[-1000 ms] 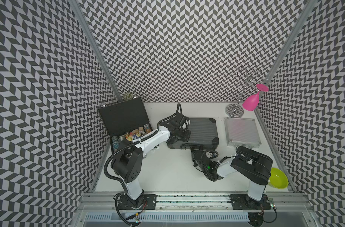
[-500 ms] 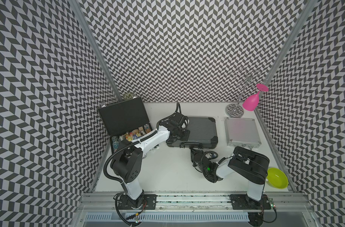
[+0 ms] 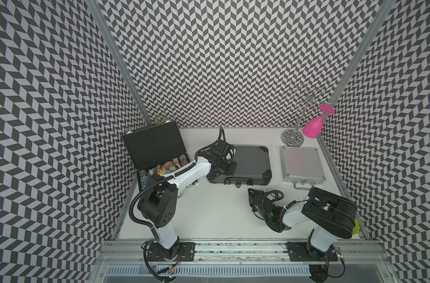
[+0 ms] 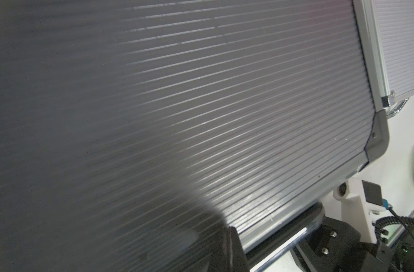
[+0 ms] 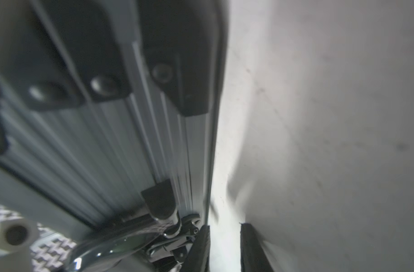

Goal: Close the poker set cases
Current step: Fasten the fastener on the poker set case.

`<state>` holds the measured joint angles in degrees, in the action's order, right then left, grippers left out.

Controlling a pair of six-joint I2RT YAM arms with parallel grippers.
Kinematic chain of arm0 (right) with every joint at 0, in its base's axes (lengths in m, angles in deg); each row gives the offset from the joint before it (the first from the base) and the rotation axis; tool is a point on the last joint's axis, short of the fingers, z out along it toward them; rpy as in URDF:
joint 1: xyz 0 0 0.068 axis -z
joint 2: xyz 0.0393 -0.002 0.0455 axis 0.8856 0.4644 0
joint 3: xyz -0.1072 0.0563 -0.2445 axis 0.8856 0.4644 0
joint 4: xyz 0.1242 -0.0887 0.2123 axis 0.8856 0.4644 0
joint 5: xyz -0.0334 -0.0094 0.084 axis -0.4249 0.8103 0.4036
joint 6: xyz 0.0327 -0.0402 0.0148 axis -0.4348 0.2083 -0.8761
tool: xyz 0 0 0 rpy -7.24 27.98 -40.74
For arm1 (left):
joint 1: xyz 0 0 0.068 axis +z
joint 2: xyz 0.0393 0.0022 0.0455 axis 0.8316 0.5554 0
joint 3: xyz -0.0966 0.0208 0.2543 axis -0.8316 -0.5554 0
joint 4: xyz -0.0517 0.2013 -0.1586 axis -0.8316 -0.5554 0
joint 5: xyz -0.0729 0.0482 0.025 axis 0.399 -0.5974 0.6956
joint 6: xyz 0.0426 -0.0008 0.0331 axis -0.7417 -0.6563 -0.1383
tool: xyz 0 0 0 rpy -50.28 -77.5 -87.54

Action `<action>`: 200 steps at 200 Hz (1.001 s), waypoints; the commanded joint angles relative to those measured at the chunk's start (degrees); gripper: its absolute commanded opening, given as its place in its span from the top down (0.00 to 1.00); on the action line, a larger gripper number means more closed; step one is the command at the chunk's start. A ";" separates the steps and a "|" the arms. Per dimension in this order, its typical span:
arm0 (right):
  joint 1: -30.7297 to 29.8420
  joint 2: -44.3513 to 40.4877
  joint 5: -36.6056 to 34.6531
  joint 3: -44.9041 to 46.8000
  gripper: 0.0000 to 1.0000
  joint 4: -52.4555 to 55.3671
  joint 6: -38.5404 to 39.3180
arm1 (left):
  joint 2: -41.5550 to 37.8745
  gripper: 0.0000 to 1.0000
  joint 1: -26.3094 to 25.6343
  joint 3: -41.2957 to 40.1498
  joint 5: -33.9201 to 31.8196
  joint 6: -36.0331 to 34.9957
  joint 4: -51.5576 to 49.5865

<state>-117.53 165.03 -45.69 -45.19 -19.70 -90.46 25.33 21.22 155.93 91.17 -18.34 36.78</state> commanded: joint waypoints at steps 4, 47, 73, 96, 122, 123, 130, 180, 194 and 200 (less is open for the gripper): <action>0.40 -0.34 3.11 -1.40 0.77 4.86 9.69 | 2.45 1.00 0.16 -1.45 -0.50 -0.82 -5.20; 0.57 1.17 5.66 -5.35 0.74 1.31 13.97 | 2.66 1.00 0.16 -1.39 -0.35 -0.64 -5.02; 0.71 3.46 7.89 -5.60 0.69 -4.77 13.26 | 2.35 1.00 0.16 -1.55 -0.80 -1.00 -5.40; 0.71 4.12 8.96 -4.10 0.65 -8.52 11.69 | 2.08 1.00 0.50 -1.63 -0.85 -1.10 -5.38; 0.80 5.24 10.57 -4.33 0.63 -9.95 11.56 | 2.10 1.00 0.55 -1.80 -0.55 -0.98 -5.12; 0.80 5.30 10.69 -4.36 0.63 -9.95 11.53 | 2.03 1.00 0.55 -1.80 -0.52 -1.00 -5.12; 0.93 5.76 11.30 -4.66 0.63 -9.88 11.39 | 1.97 1.00 0.57 -1.81 -0.50 -1.01 -5.09; 0.88 9.02 11.89 -6.31 0.64 -8.77 7.86 | 0.89 1.00 0.60 -1.81 -0.71 -0.96 -5.55; 0.88 9.07 11.48 -6.23 0.65 -8.25 7.21 | 0.72 1.00 0.59 -1.81 -0.68 -0.95 -5.59; 0.90 9.06 11.40 -6.23 0.66 -7.74 6.80 | 0.61 1.00 0.59 -1.81 -0.74 -1.00 -5.64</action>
<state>-116.89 172.65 -34.45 -51.38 -27.70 -80.85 25.38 21.46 155.93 91.63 -18.52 36.78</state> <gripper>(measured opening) 0.353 0.048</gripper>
